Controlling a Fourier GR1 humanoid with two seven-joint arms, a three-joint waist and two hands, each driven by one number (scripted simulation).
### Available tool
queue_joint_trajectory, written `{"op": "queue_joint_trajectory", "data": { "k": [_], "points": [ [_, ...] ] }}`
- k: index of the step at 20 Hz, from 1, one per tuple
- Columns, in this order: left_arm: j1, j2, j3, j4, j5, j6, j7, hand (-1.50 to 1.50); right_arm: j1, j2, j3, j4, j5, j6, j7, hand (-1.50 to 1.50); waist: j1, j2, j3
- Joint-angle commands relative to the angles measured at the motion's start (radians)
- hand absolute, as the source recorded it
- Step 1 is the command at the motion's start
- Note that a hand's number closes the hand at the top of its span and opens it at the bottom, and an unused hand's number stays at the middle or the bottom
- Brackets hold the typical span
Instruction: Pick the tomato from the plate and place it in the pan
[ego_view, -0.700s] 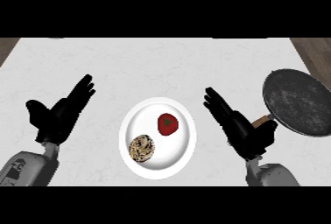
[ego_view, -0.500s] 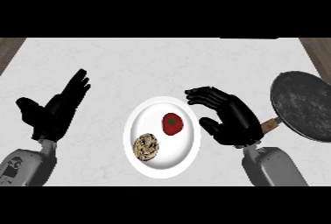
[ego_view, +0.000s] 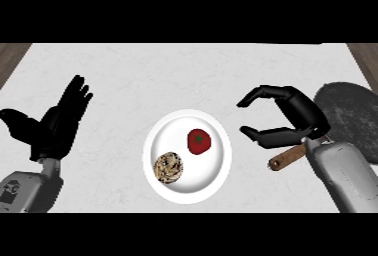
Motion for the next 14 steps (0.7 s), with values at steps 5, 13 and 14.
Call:
{"op": "queue_joint_trajectory", "data": {
  "k": [5, 13, 14],
  "points": [
    [0.000, -0.031, 0.015, 0.030, -0.019, 0.008, -0.014, 0.00, -0.142, -0.173, -0.021, 0.202, 0.203, 0.106, -0.262, -1.50, -0.009, 0.001, -0.001],
    [0.049, -0.039, 0.003, -0.064, -0.047, 0.019, 0.018, 0.00, -0.365, -0.088, 0.118, 0.177, 0.384, 0.122, -0.049, -1.50, -0.005, -0.008, -0.002],
    [0.016, -0.042, 0.026, -0.022, -0.035, 0.015, 0.015, 0.00, -0.395, -0.106, 0.134, 0.200, 0.417, 0.139, -0.037, -1.50, -0.008, -0.005, -0.002]
  ]
}}
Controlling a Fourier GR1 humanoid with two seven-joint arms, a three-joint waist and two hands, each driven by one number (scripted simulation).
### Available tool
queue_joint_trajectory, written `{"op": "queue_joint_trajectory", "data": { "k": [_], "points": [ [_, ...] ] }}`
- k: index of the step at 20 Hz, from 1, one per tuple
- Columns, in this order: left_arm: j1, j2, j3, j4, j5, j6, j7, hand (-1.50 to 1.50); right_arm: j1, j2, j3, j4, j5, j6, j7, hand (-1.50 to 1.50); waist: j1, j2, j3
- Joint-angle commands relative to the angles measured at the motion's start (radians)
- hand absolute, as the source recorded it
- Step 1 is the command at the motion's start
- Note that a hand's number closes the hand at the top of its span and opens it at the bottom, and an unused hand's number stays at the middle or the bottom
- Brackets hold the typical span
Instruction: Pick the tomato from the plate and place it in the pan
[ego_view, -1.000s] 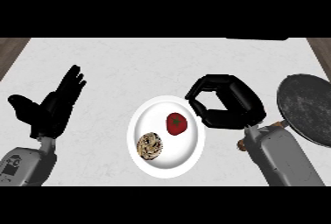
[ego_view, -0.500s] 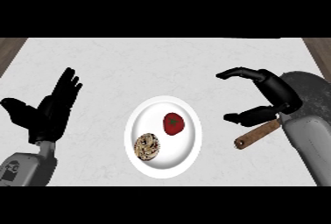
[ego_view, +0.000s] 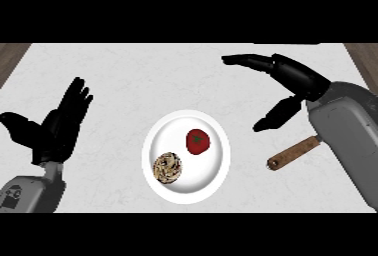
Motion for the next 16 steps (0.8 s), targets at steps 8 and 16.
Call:
{"op": "queue_joint_trajectory", "data": {
  "k": [8, 16],
  "points": [
    [0.018, 0.011, 0.014, -0.075, -0.011, 0.002, 0.062, 0.00, -0.214, 0.091, 0.214, 0.054, 0.249, 0.150, 0.233, -1.50, 0.005, -0.004, 0.000],
    [0.020, -0.040, 0.035, 0.058, -0.043, -0.030, -0.043, 0.00, -0.188, 0.108, 0.300, 0.009, 0.343, 0.331, 0.272, -1.50, -0.017, -0.001, 0.000]
  ]
}}
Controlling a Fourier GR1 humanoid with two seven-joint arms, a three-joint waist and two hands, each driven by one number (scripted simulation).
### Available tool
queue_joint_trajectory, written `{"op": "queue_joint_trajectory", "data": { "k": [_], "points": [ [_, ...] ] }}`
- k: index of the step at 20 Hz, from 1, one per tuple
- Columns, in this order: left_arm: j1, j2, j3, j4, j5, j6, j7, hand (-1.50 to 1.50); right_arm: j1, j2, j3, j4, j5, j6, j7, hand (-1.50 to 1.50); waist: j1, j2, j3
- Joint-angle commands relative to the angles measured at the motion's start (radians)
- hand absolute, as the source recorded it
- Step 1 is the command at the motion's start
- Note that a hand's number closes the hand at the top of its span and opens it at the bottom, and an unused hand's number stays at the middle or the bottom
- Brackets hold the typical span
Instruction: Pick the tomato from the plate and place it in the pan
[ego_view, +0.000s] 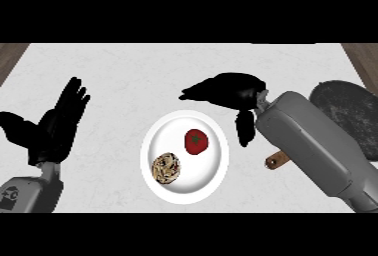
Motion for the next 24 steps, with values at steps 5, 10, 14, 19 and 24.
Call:
{"op": "queue_joint_trajectory", "data": {
  "k": [5, 10, 14, 19, 24],
  "points": [
    [-0.016, -0.013, 0.023, -0.006, -0.027, 0.001, 0.031, 0.00, 0.072, -0.028, 0.054, -0.213, 0.133, 0.096, 0.072, -1.50, -0.013, -0.003, 0.000],
    [0.037, -0.024, 0.022, -0.059, -0.048, -0.012, 0.035, 0.00, 0.080, 0.008, 0.037, -0.216, 0.253, 0.062, 0.093, -1.50, -0.002, -0.001, 0.001],
    [-0.026, -0.050, 0.041, -0.002, -0.063, -0.014, 0.051, 0.00, 0.131, 0.051, -0.014, -0.323, 0.270, 0.123, 0.152, -1.50, -0.009, 0.000, 0.000],
    [0.044, -0.050, 0.052, -0.072, -0.059, -0.060, 0.057, 0.00, 0.170, 0.160, 0.024, -0.253, 0.369, 0.078, 0.143, -1.50, -0.001, 0.001, 0.001],
    [-0.012, -0.057, 0.087, -0.002, -0.062, -0.087, 0.044, 0.00, 0.168, 0.215, 0.020, -0.183, 0.456, 0.093, 0.190, -1.50, -0.003, 0.001, 0.000]
  ]
}}
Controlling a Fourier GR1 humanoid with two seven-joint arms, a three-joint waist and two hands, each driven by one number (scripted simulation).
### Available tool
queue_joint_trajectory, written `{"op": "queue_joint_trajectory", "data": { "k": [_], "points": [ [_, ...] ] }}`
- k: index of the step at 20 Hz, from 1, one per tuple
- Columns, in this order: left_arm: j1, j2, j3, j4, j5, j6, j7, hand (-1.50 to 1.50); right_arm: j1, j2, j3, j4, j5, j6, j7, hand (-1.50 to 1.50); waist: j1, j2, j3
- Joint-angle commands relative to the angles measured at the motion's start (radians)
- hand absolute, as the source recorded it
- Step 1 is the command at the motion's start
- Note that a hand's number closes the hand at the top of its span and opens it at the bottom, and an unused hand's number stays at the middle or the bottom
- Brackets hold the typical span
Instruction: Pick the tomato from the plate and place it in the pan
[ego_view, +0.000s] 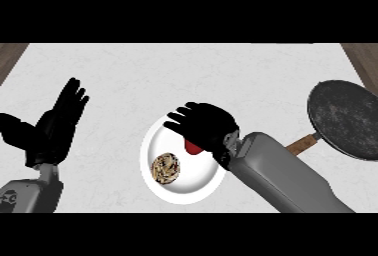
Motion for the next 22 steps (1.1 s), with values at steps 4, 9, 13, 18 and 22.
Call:
{"op": "queue_joint_trajectory", "data": {
  "k": [4, 9, 13, 18, 22],
  "points": [
    [0.056, -0.026, 0.009, -0.050, -0.027, -0.014, -0.009, 0.00, 0.022, 0.103, 0.012, 0.092, 0.130, -0.023, 0.033, -1.50, 0.003, 0.000, 0.000],
    [0.005, -0.031, 0.034, -0.010, -0.024, -0.038, 0.019, 0.00, -0.032, 0.167, -0.038, 0.291, 0.173, -0.115, -0.074, -1.50, 0.006, 0.002, 0.000],
    [-0.030, -0.063, 0.040, 0.053, -0.072, -0.011, -0.016, 0.00, 0.016, 0.111, -0.043, 0.256, 0.220, -0.082, -0.112, -1.50, -0.001, 0.001, 0.000],
    [-0.011, -0.061, 0.050, -0.026, -0.054, -0.035, 0.052, 0.00, -0.016, 0.165, -0.088, 0.355, 0.264, -0.145, -0.157, -1.50, 0.002, 0.000, 0.000],
    [-0.063, -0.058, 0.063, 0.019, -0.066, -0.053, 0.050, 0.00, -0.002, 0.179, -0.102, 0.417, 0.285, -0.210, -0.203, -1.50, 0.000, 0.002, 0.000]
  ]
}}
